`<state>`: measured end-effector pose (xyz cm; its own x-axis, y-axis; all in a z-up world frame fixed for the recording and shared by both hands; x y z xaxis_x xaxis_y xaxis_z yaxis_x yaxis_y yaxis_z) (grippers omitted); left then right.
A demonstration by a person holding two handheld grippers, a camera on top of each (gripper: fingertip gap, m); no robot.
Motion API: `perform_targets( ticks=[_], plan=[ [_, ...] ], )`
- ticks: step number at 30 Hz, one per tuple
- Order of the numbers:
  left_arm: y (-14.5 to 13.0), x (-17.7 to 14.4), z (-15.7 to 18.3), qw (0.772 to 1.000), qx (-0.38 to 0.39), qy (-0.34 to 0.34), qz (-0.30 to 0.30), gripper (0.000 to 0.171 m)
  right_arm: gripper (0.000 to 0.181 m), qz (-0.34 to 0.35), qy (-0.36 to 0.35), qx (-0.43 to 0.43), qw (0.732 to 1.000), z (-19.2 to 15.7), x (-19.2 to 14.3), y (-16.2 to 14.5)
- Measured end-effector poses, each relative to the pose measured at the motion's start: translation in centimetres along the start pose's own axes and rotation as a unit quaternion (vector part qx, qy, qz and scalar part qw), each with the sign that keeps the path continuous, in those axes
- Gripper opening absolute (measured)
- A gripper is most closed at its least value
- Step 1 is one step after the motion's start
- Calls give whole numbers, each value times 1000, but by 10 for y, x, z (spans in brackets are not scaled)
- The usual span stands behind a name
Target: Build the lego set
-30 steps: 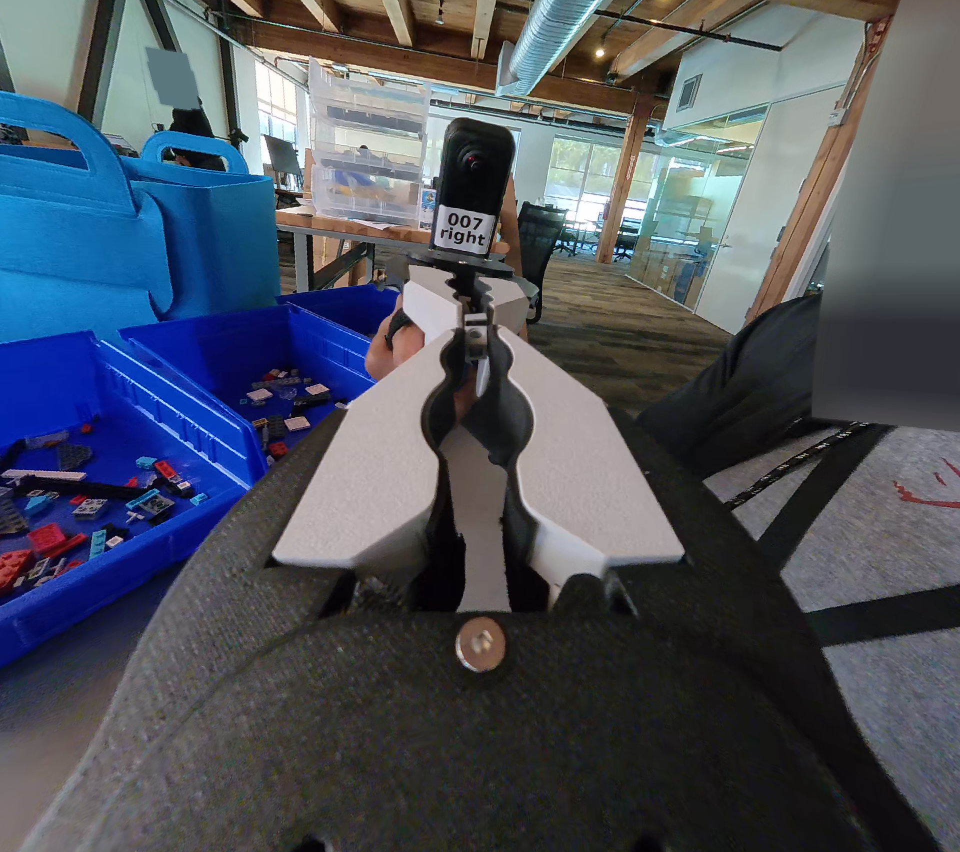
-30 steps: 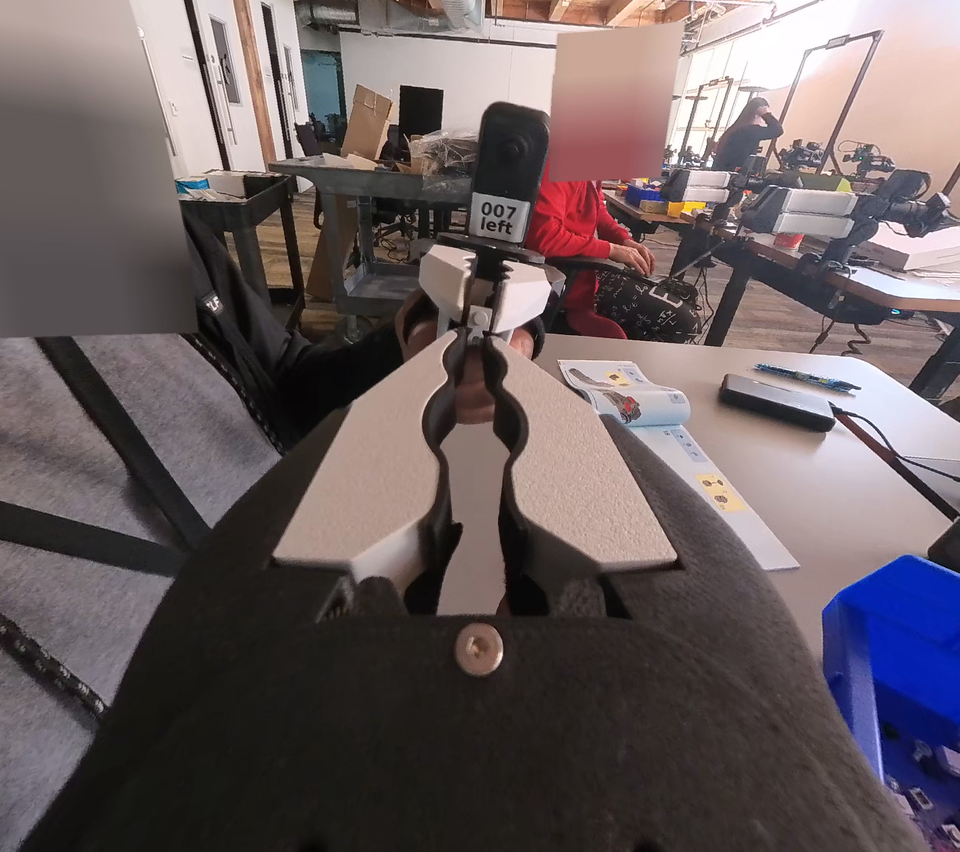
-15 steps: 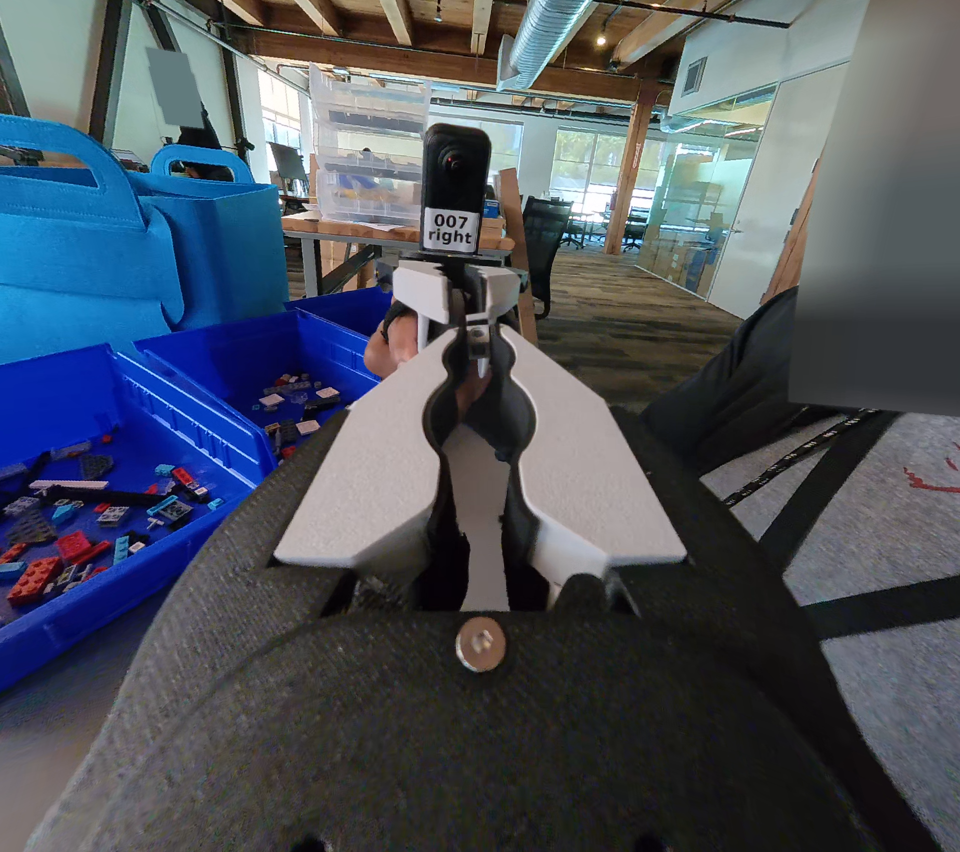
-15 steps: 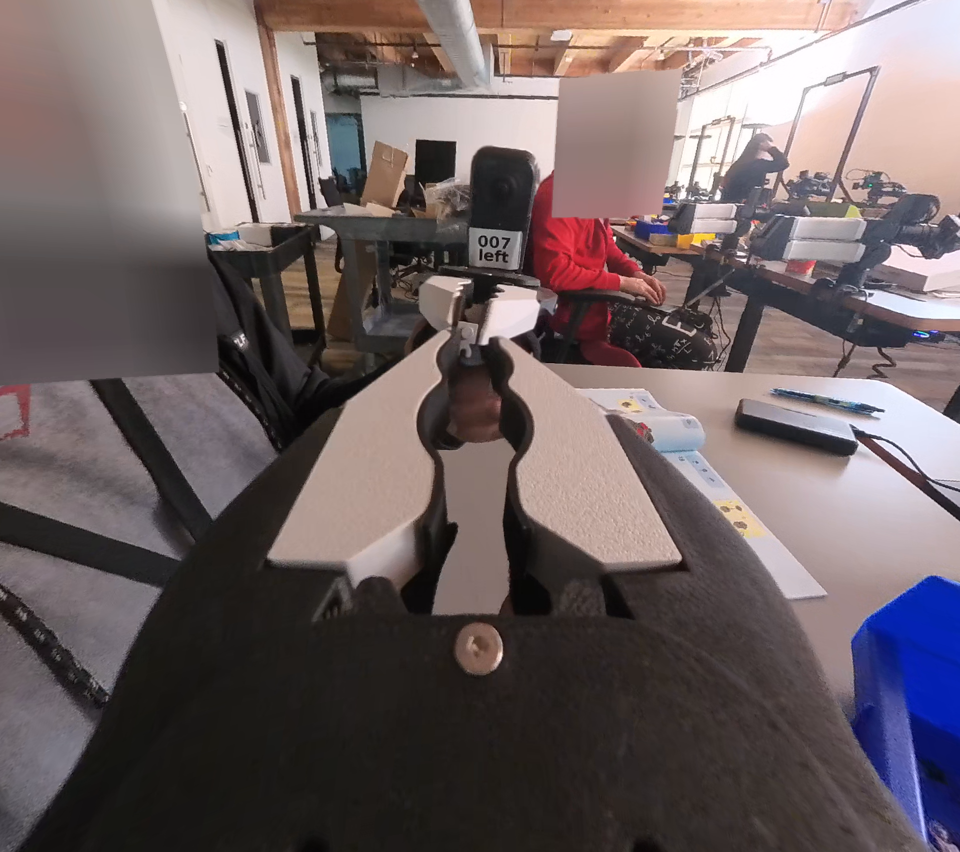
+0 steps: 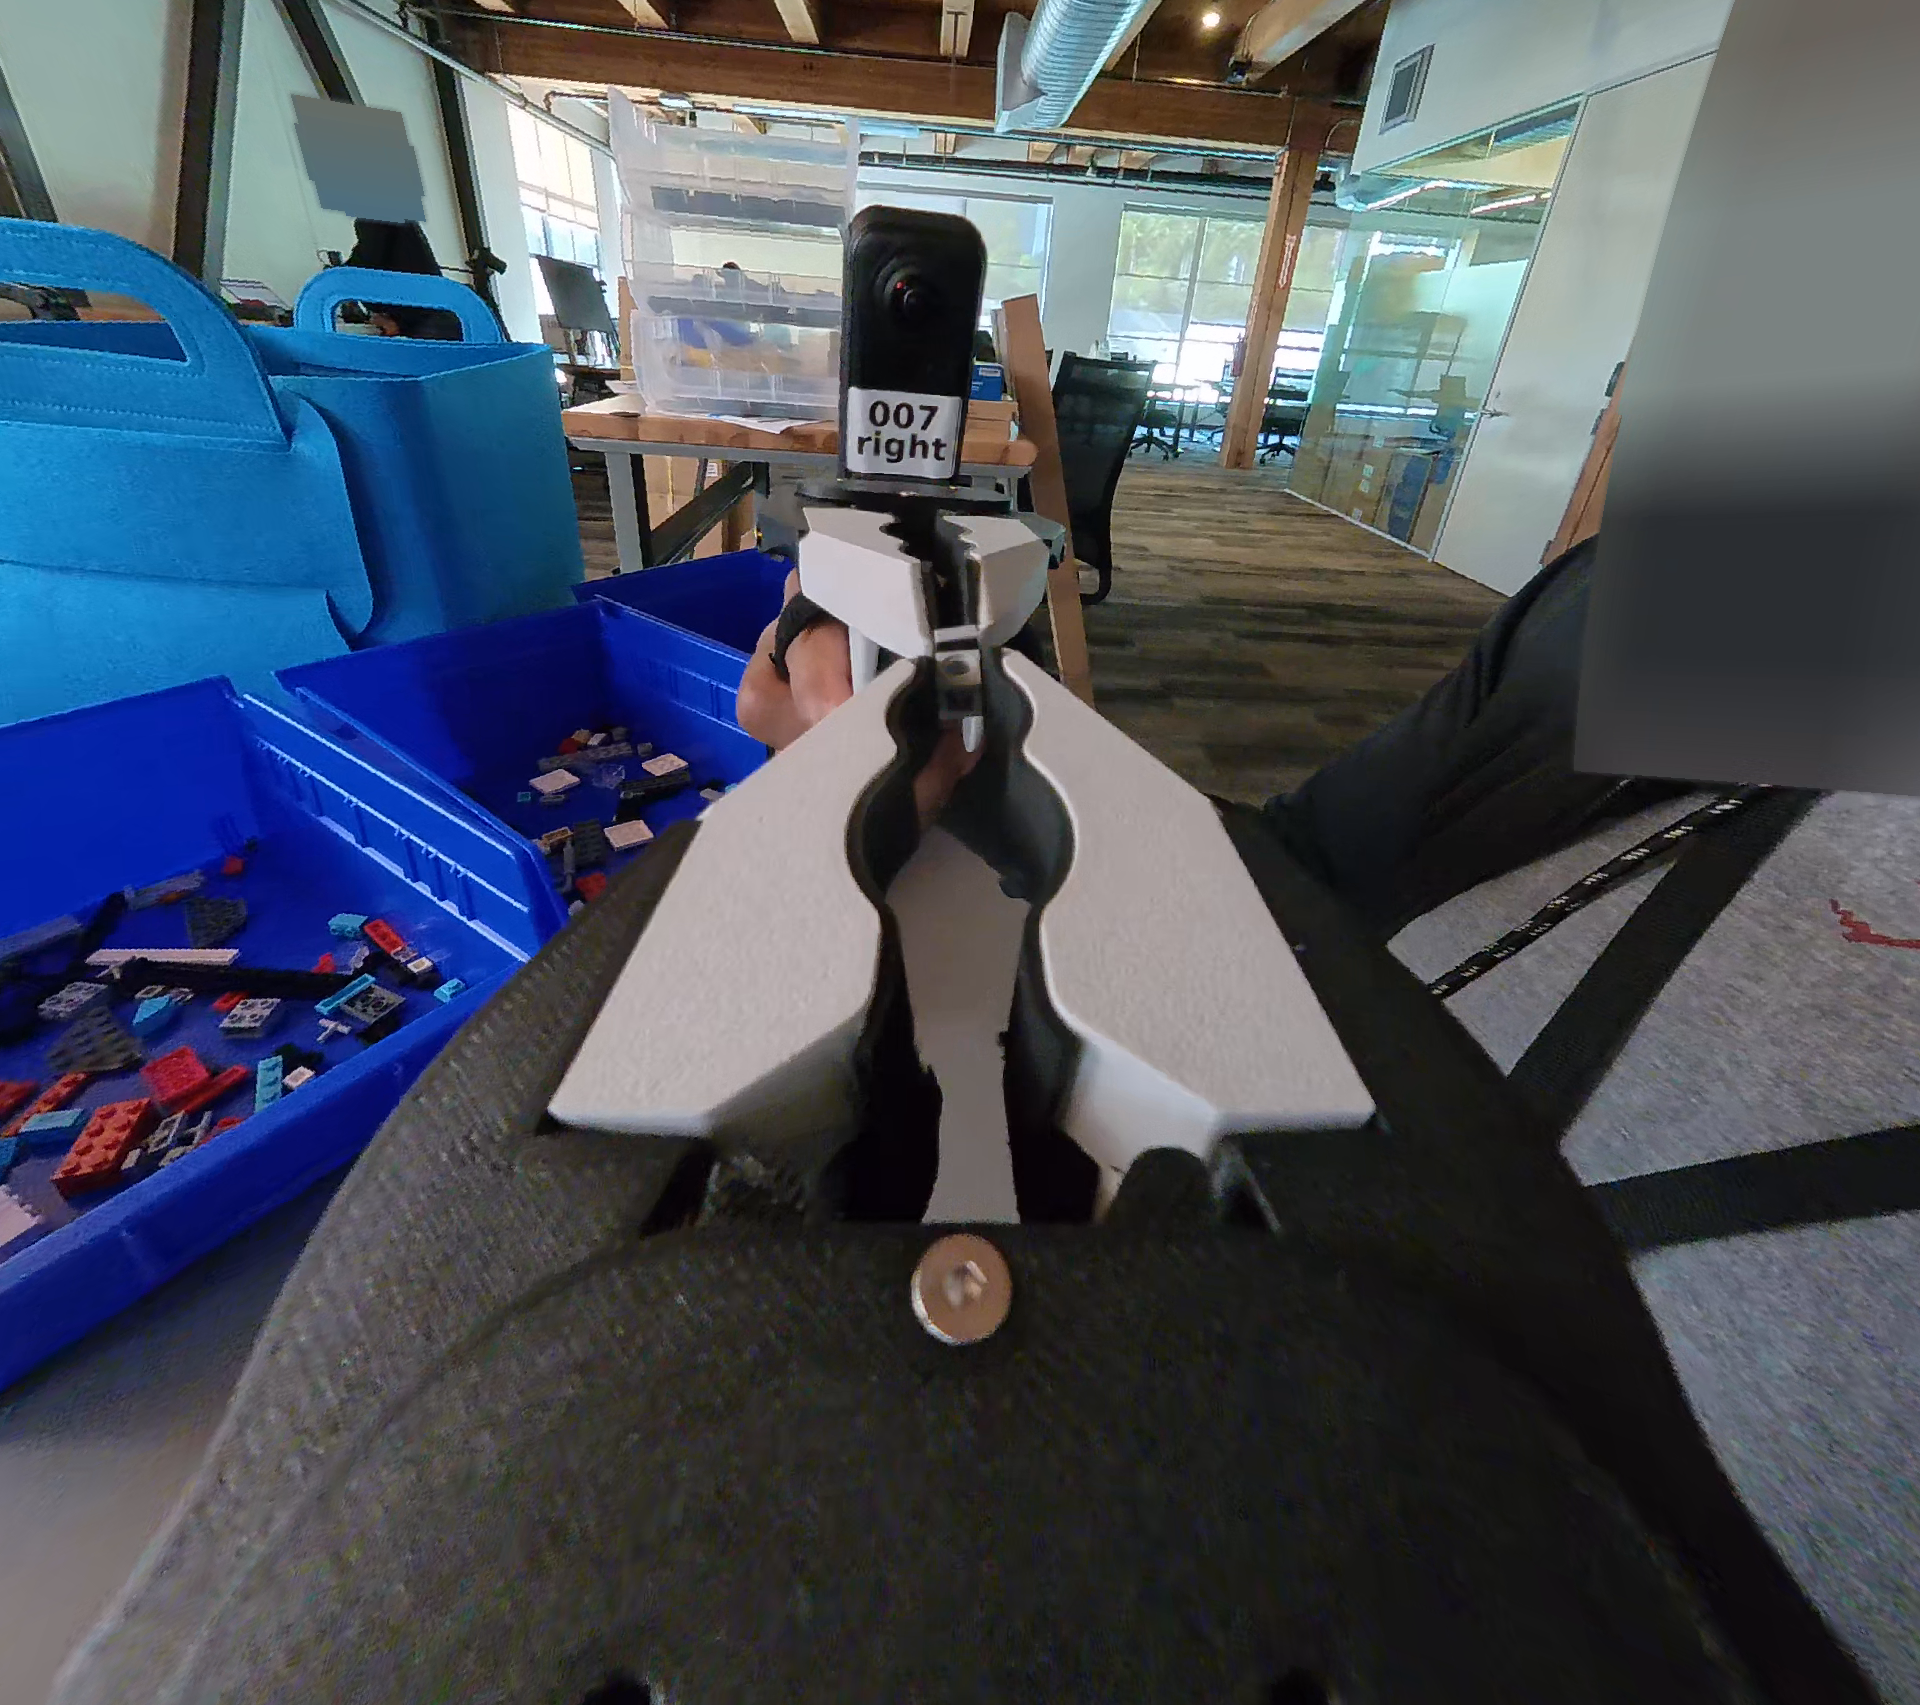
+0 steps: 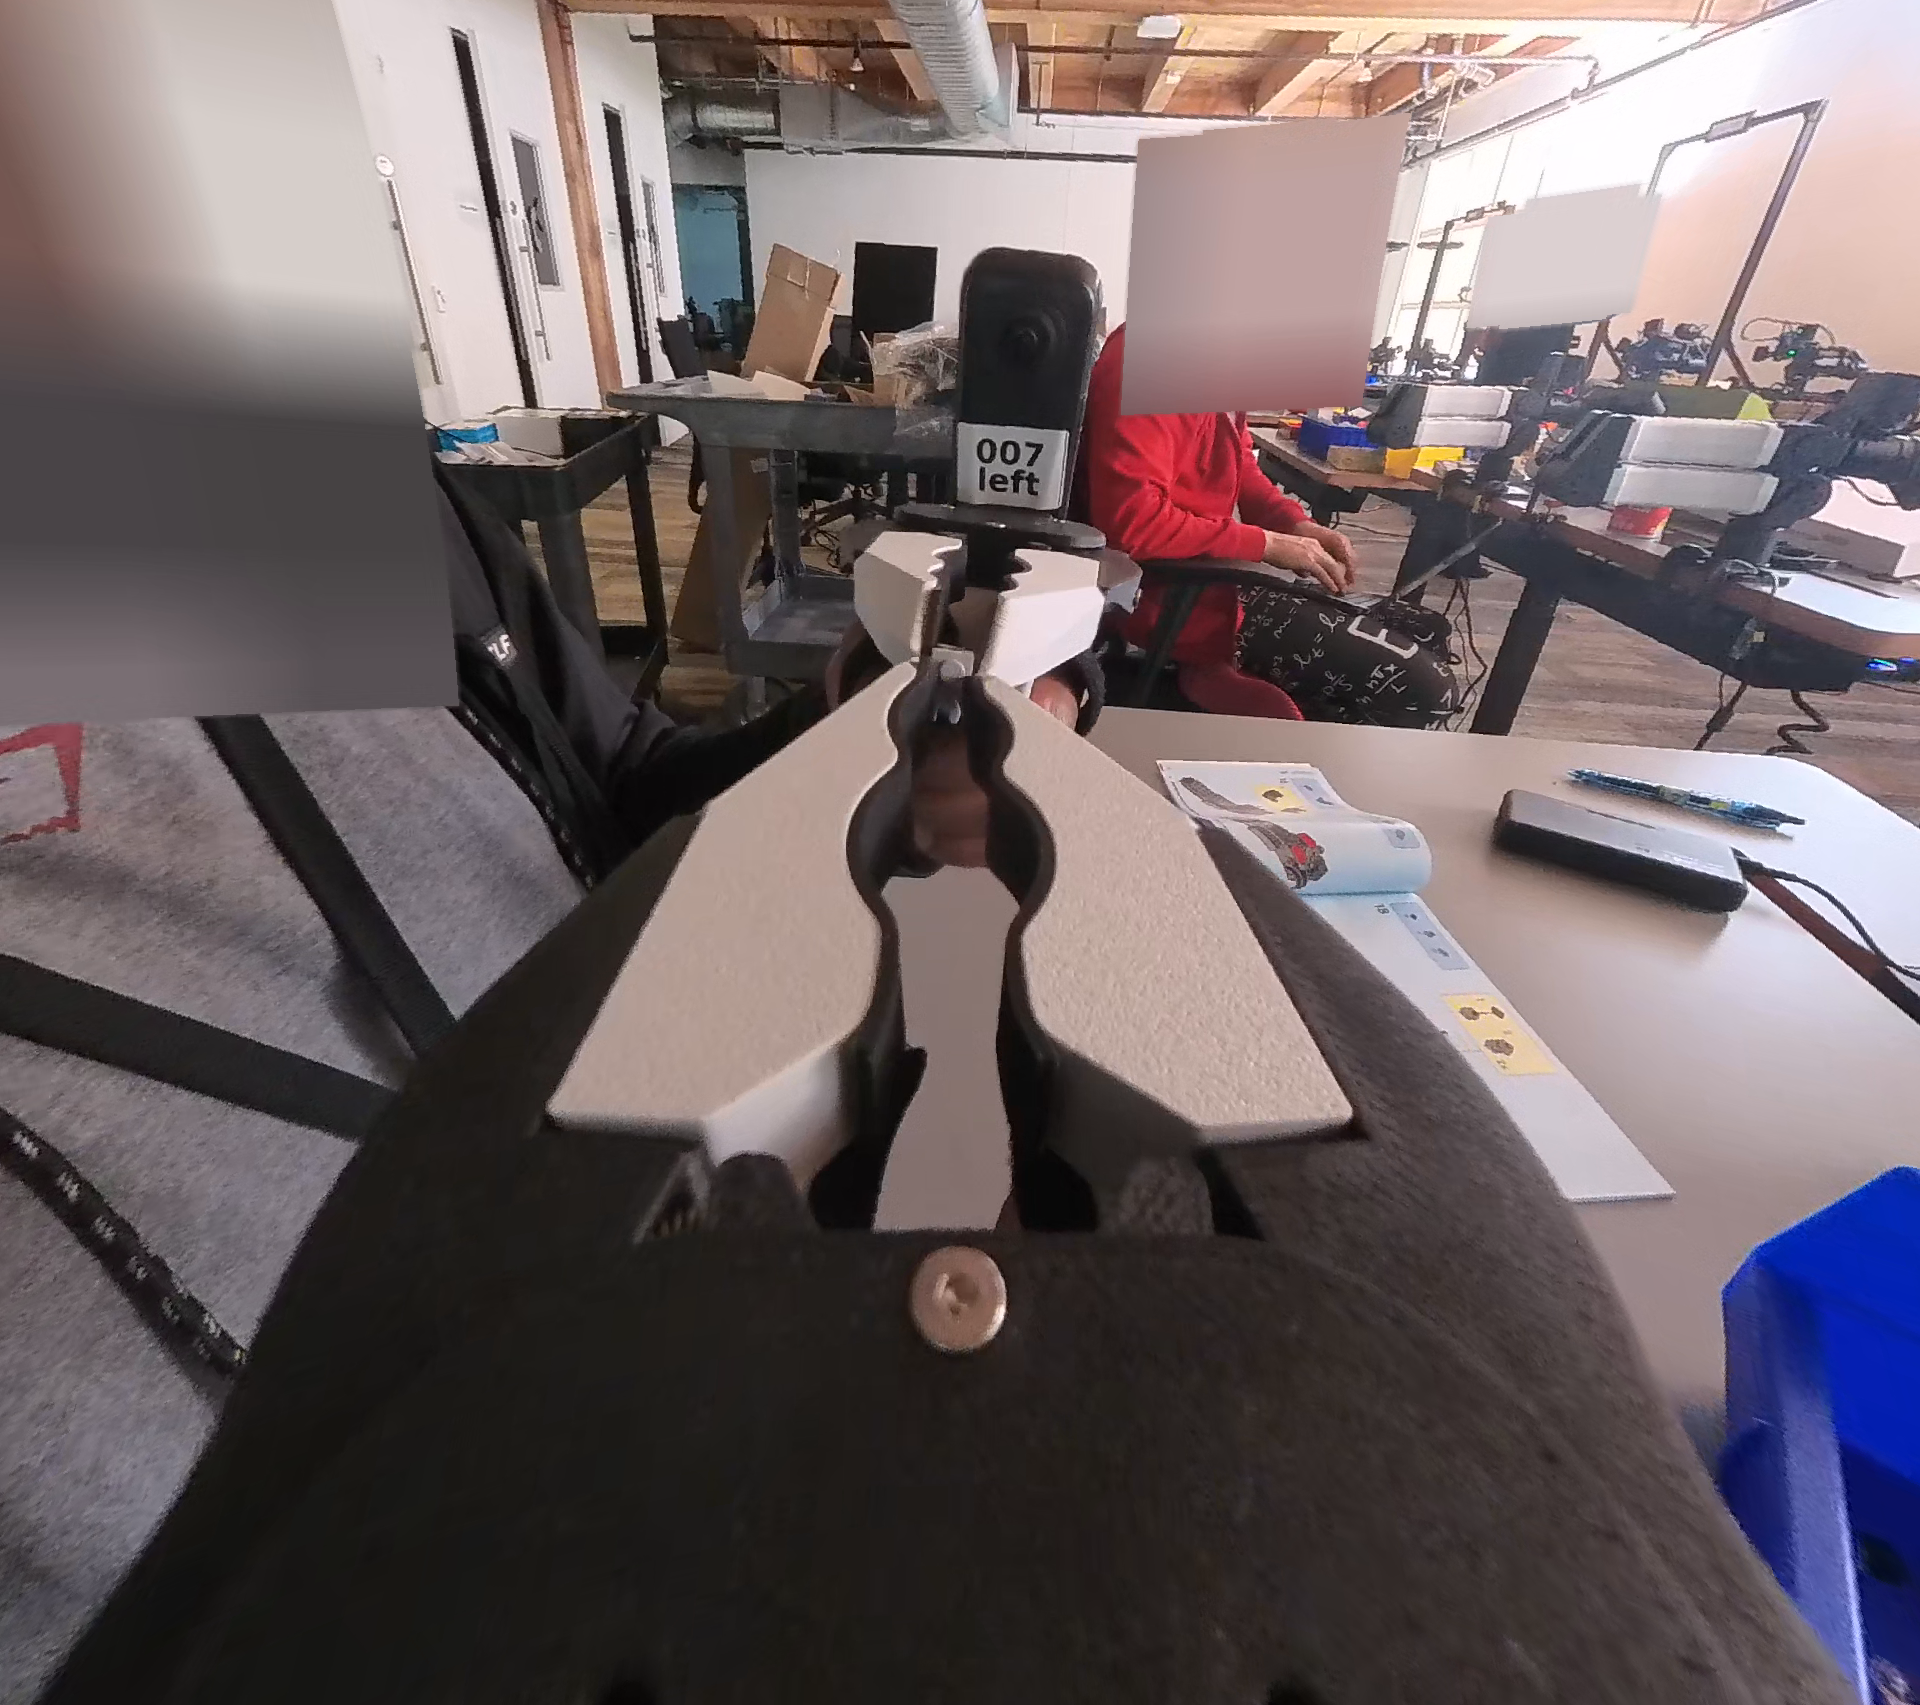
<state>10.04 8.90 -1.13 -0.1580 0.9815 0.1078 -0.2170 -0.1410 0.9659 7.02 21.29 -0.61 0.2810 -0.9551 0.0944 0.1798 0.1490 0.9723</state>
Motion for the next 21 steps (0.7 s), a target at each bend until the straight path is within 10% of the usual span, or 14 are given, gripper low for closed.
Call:
perform_targets(
  ticks=[21],
  plan=[
    [-6,1,-2,997,19,58,-48,8,6,-62,-21,-6,998,-1,1,-6]
  ],
)
Point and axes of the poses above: each gripper's, where its closed fingertips meet, x out along the fingers, y out of its top, z = x × y across the jaws, the point moved 7 cm from there along -x, back along the fingers, and after that the axes turned 10 degrees about -x, right-handed, at the moved point
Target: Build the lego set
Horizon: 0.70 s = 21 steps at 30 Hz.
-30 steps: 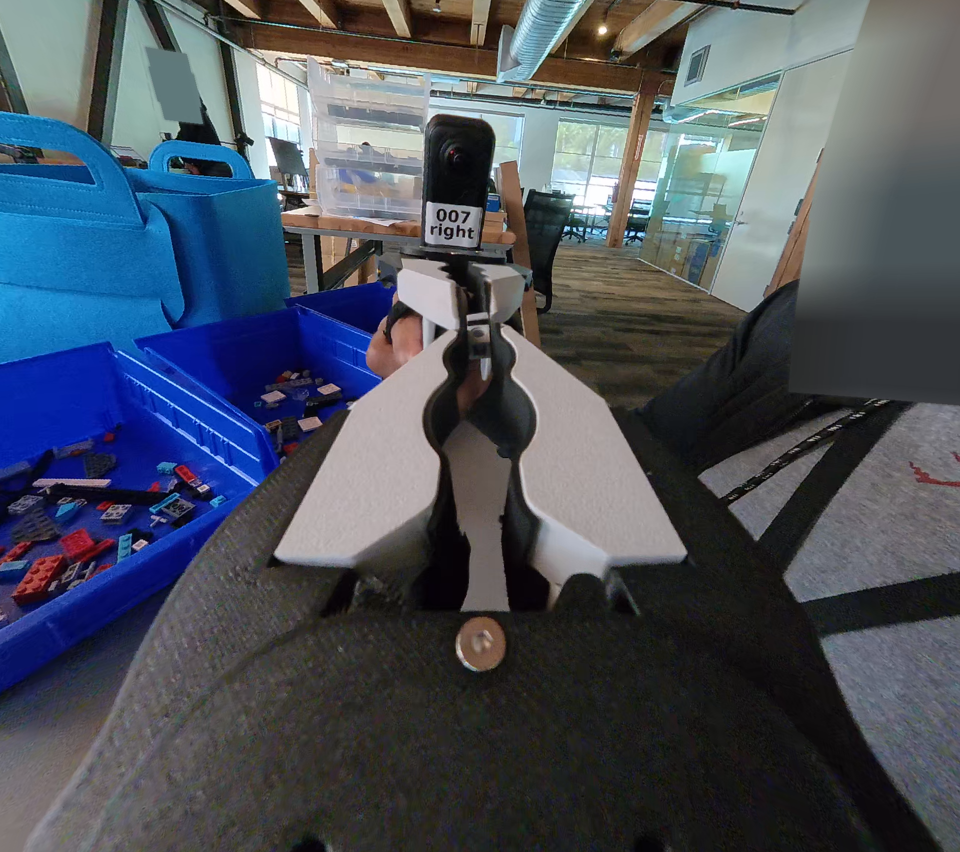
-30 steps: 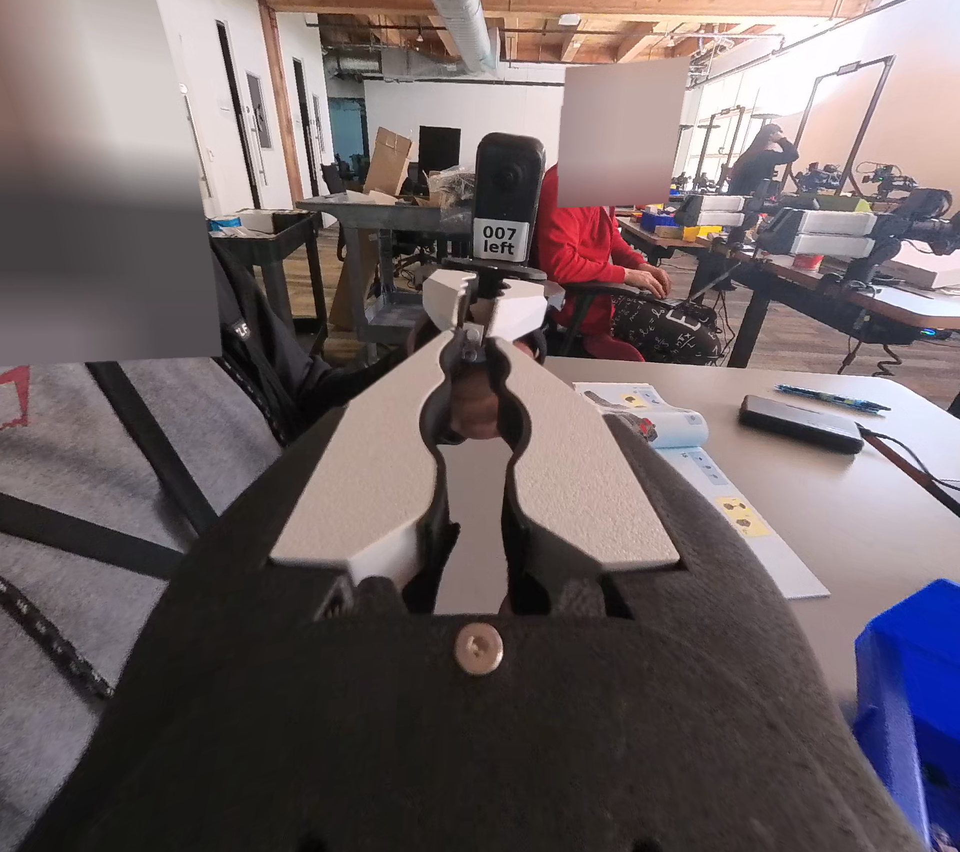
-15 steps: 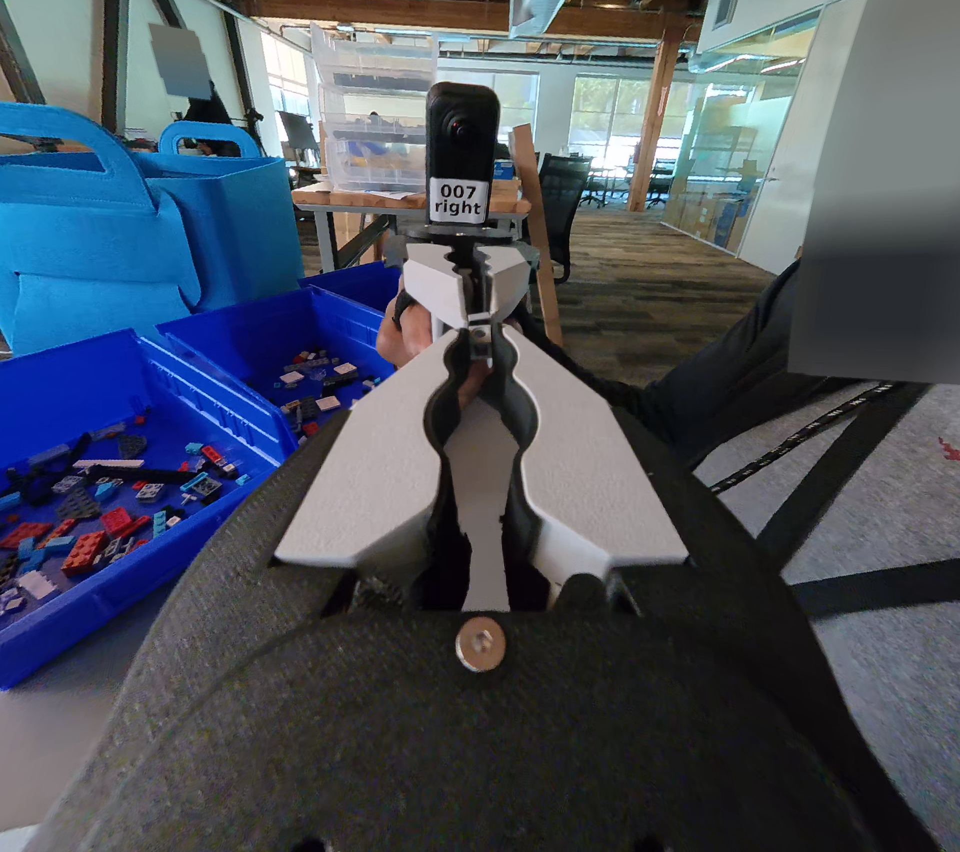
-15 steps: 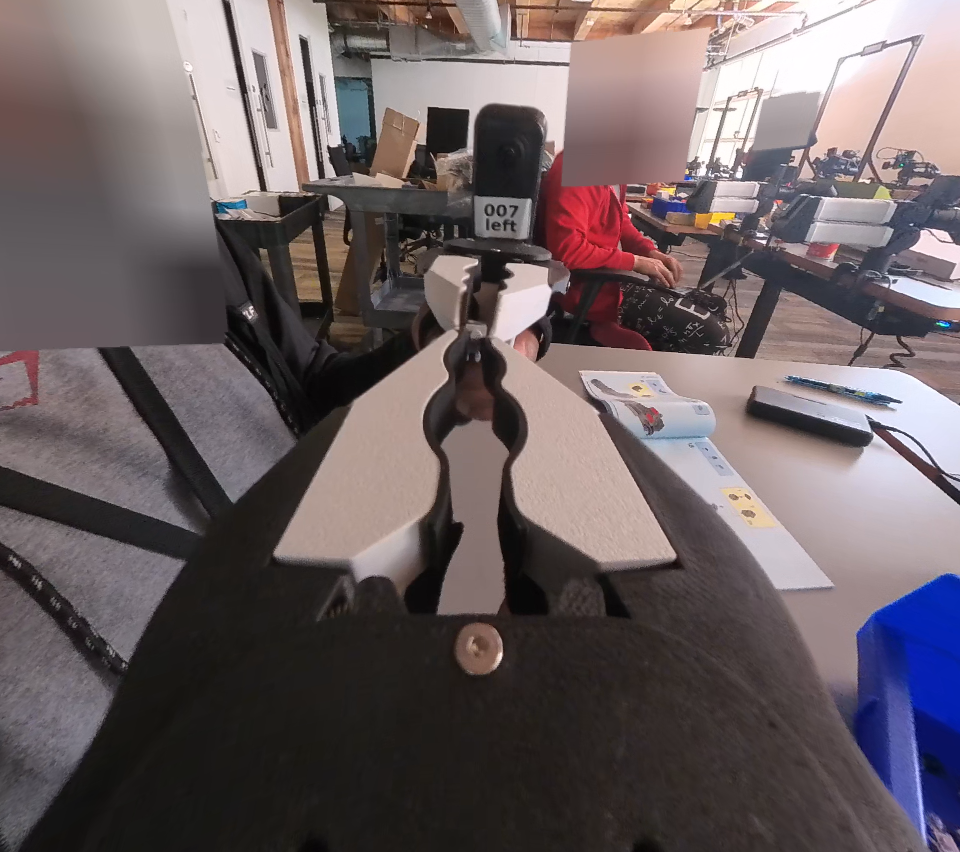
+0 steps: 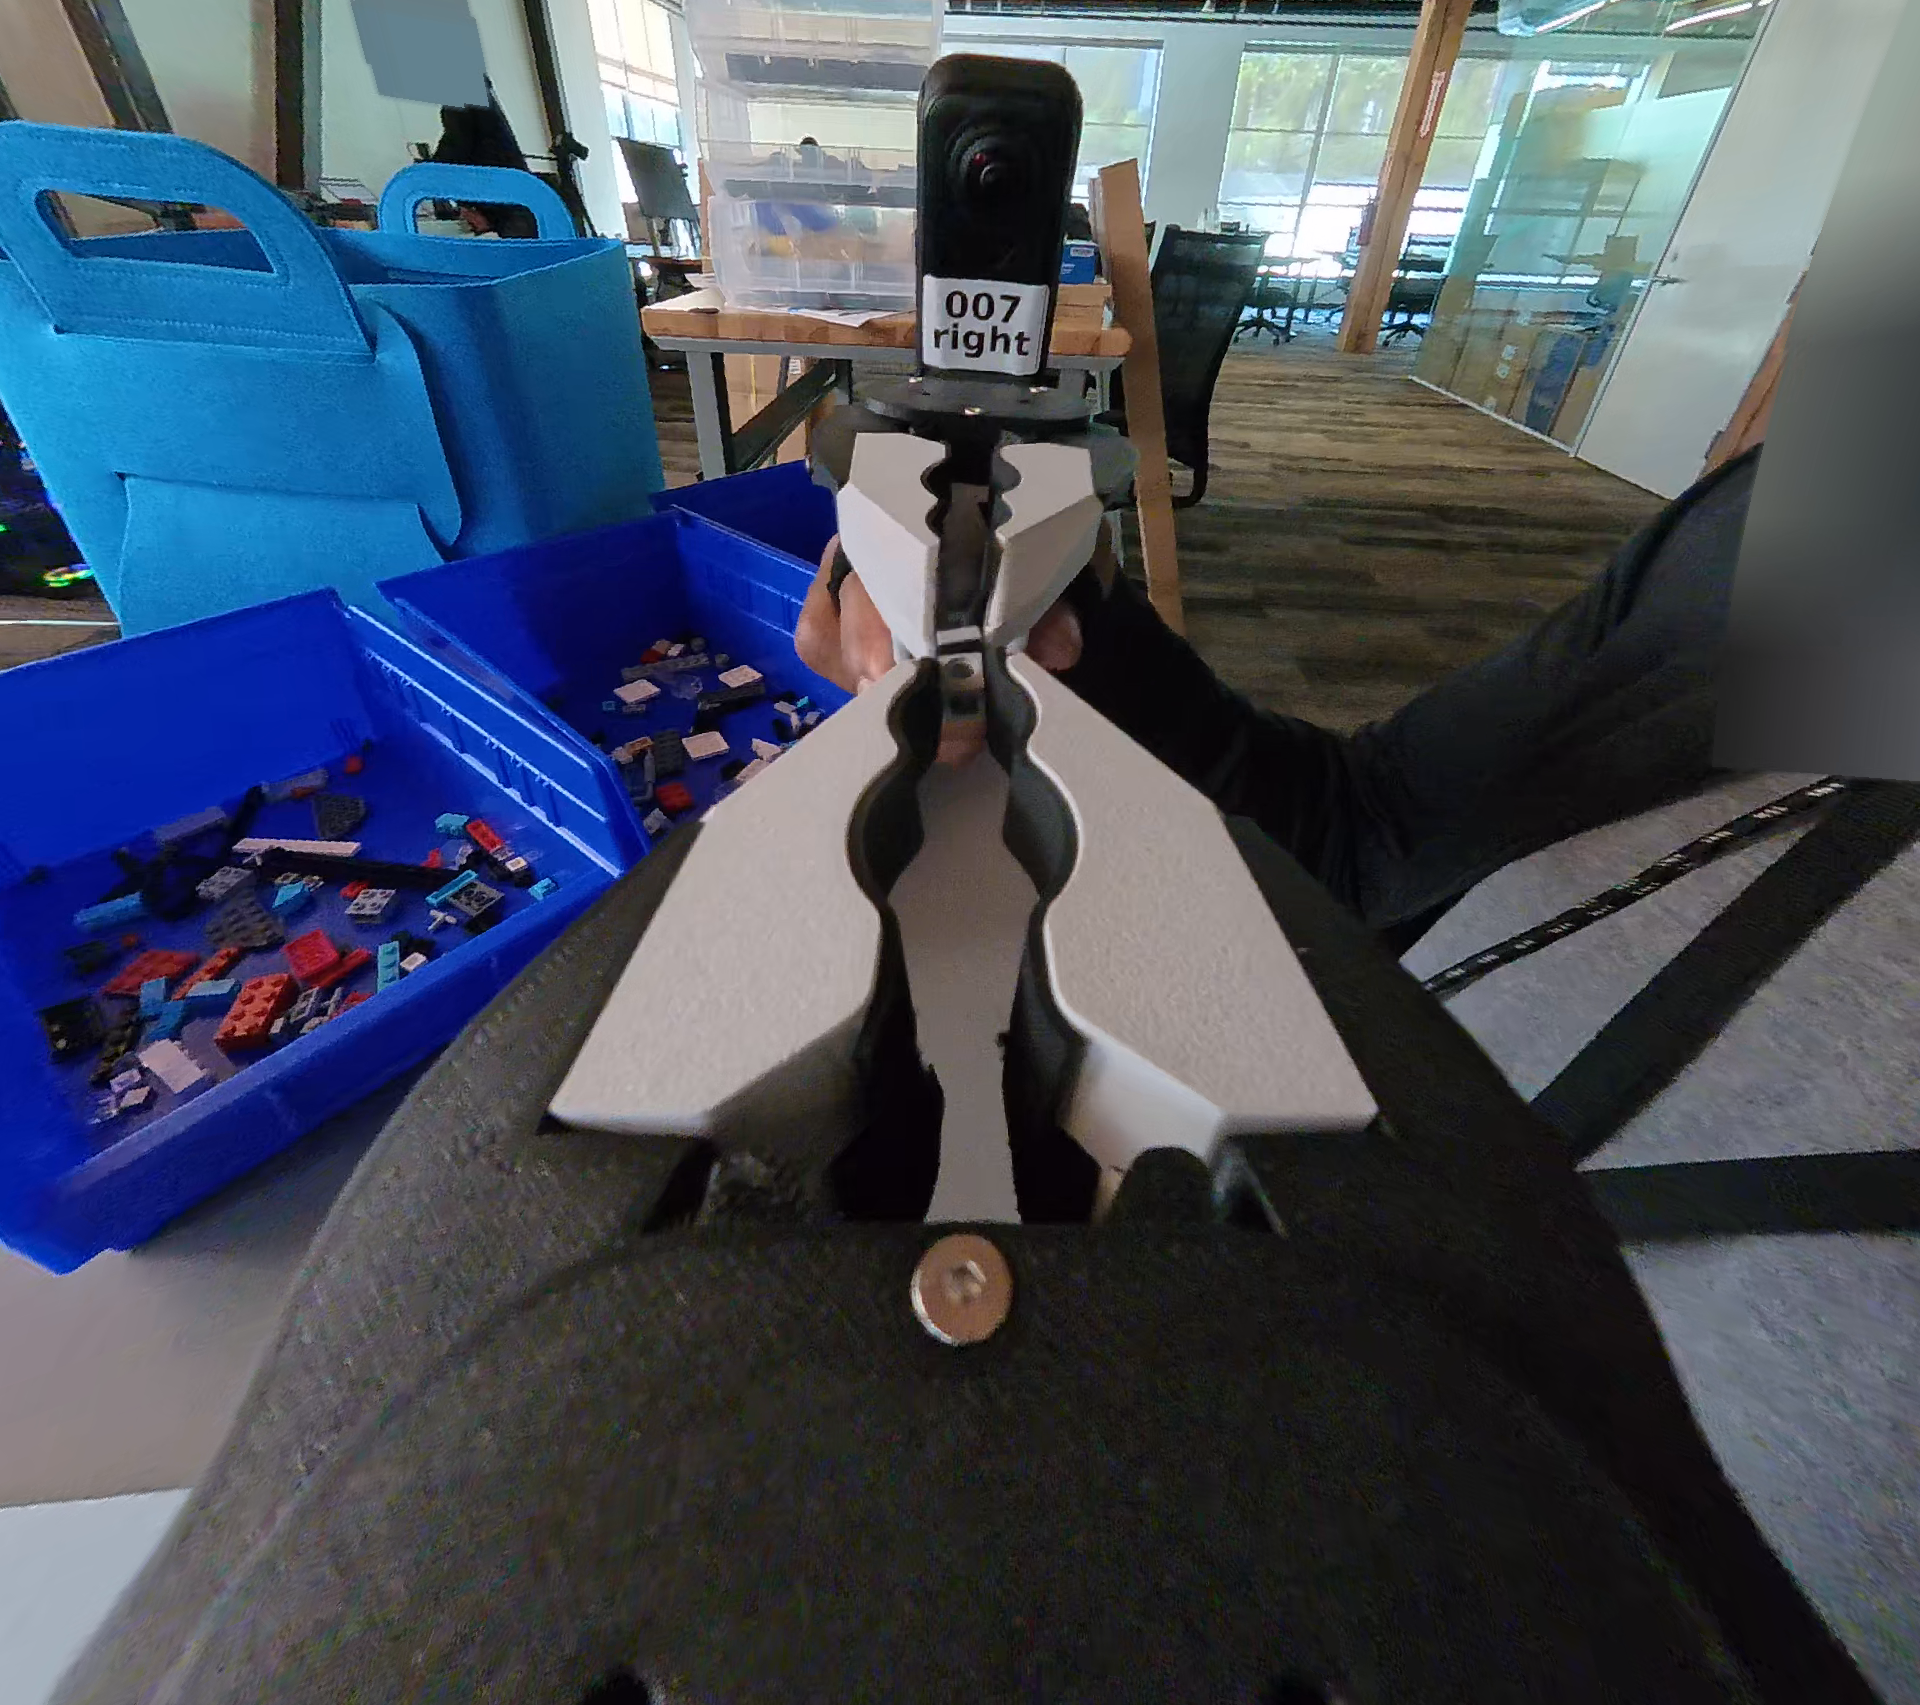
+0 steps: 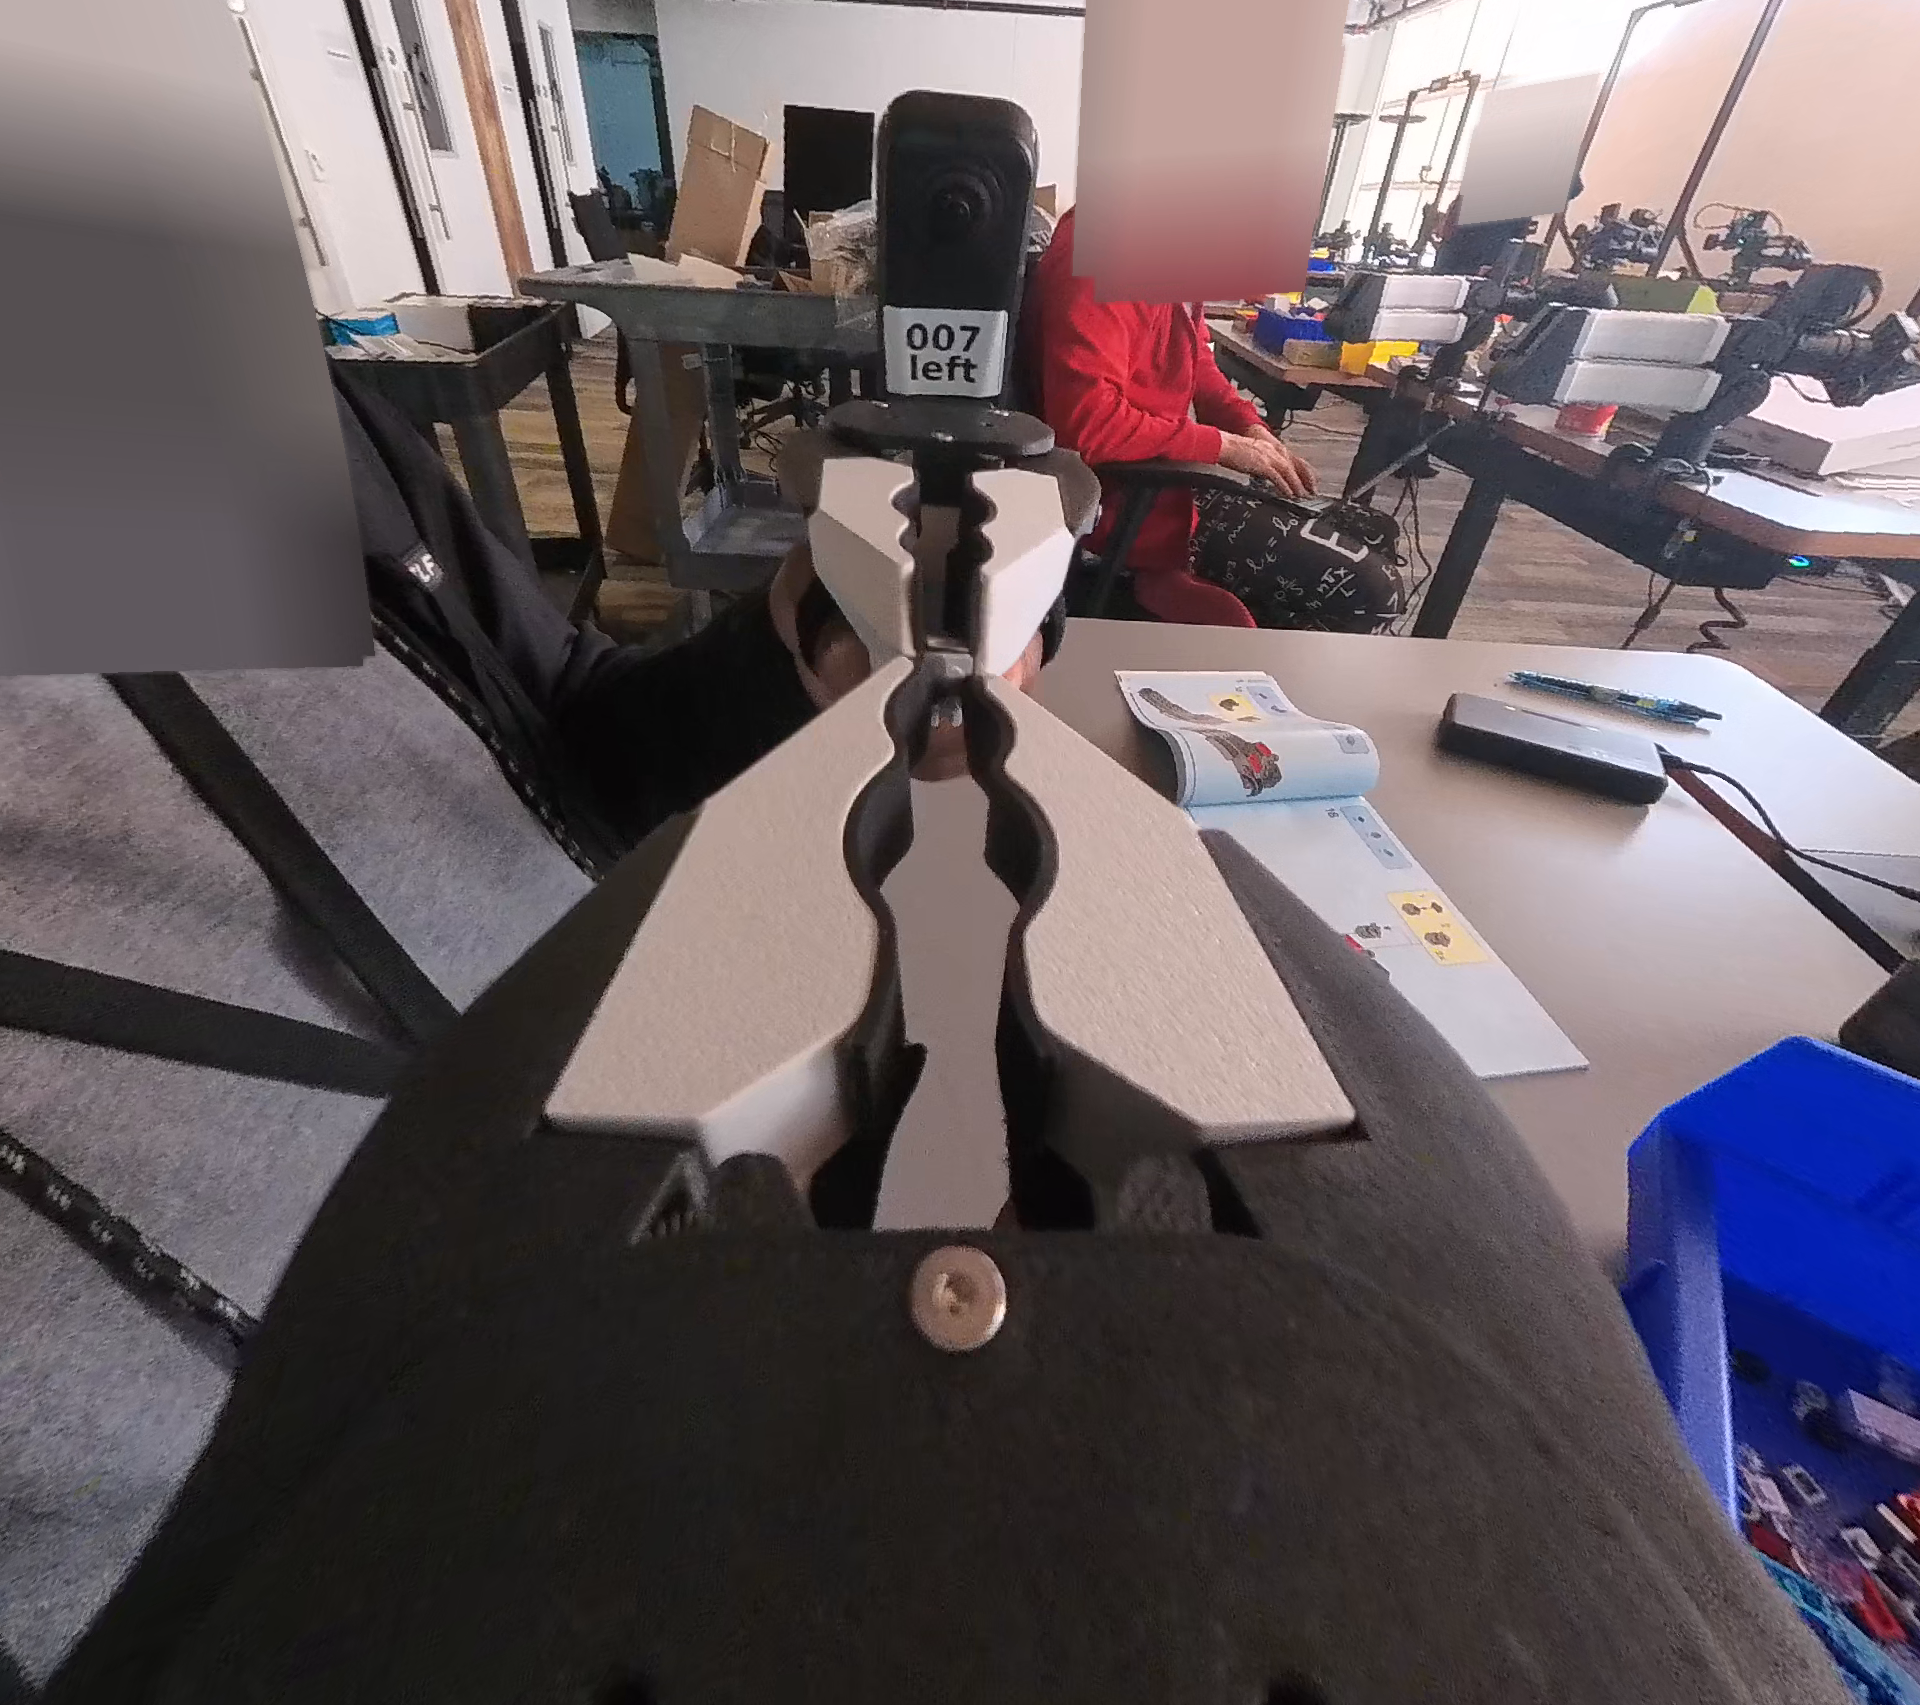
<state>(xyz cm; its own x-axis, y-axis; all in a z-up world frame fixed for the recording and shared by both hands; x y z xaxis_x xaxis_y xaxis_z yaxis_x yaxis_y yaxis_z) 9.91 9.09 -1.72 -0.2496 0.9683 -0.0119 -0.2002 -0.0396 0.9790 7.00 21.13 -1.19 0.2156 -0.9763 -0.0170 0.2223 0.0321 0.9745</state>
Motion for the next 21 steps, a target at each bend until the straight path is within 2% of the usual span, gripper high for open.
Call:
perform_targets(
  ticks=[8,15,21],
  plan=[
    [0,1,0,1000,0,6,5,8,6,-5,-11,-2,1000,0,1,0],
    [3,1,2,1000,-12,-22,19,8,5,55,9,30,998,6,-5,5],
    [3,2,1,999,-13,-25,25,8,5,51,19,30,998,4,-4,5]
  ],
)
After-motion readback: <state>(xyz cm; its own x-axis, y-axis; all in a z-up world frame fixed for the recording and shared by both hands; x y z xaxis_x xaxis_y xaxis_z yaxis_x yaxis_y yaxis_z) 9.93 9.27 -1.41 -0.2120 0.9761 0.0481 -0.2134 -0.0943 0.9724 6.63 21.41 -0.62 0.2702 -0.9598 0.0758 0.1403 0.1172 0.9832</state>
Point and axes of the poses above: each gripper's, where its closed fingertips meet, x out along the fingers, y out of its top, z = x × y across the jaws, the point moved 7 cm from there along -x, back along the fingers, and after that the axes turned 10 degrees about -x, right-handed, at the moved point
